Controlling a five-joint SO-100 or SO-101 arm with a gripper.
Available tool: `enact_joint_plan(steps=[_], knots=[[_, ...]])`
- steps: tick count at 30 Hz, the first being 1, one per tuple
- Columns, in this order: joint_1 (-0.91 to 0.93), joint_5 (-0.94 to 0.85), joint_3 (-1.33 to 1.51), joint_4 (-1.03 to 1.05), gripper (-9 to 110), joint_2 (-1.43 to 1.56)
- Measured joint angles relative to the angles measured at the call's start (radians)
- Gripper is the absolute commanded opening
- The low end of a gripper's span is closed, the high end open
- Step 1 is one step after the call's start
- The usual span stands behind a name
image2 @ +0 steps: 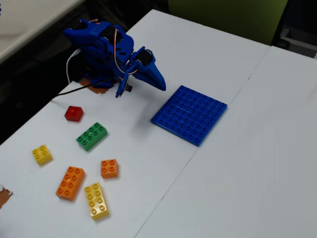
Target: Pick up the 2x2 orange block and go up the 8x8 blue block.
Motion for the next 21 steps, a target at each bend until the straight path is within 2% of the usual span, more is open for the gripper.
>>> enact_joint_plan(steps=[3, 9, 17, 21], knots=[[0.008, -0.103, -0.009, -0.023, 0, 0.000], [0.043, -0.155, -0.147, -0.009, 0, -0.123], [0.114, -0.284, -0.591, 0.132, 0, -0.528], [0.156, -0.405, -0.822, 0.232, 0, -0.750]])
